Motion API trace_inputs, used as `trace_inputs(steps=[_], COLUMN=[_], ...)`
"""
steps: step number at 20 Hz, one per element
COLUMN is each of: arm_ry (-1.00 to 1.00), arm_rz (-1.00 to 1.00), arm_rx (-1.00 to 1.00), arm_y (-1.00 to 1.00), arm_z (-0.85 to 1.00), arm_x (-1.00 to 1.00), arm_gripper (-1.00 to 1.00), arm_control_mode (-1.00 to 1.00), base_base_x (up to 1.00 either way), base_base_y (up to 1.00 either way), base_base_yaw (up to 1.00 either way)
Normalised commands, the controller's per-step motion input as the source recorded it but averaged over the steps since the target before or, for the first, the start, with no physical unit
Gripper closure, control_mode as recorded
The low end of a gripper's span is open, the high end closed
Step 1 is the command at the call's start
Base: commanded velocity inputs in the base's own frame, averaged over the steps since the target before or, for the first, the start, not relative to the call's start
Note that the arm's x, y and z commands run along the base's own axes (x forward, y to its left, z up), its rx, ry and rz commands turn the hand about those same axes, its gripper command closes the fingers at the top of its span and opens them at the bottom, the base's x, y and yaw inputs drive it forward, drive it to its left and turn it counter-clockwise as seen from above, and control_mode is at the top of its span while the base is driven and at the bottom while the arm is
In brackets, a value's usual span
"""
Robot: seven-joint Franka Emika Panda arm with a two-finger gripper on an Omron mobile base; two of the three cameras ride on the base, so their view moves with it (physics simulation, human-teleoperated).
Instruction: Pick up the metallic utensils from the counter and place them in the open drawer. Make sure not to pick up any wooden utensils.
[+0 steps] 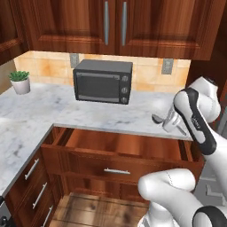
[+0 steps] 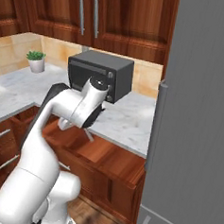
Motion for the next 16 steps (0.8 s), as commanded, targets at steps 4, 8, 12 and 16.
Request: trace_inputs(steps=[4,8,12,16], arm_ry=[0.19,0.15,0.07,-0.04], arm_rz=[0.16,0.07,0.06,0.01], arm_rx=[-0.22,-0.12,-0.18,-0.06], arm_y=[0.64,0.23,0.17,0.08], arm_z=[-0.64,-0.27,-0.84,-0.49], arm_x=[0.29,0.18,0.51,0.55], arm_gripper=[1.0,1.0,1.0,1.0], arm_control_mode=[-1.0,-1.0,-1.0,-1.0], base_base_x=[0.0,0.0,0.0,0.0], base_base_y=[0.0,0.0,0.0,0.0], base_base_yaw=[0.0,0.0,0.0,0.0])
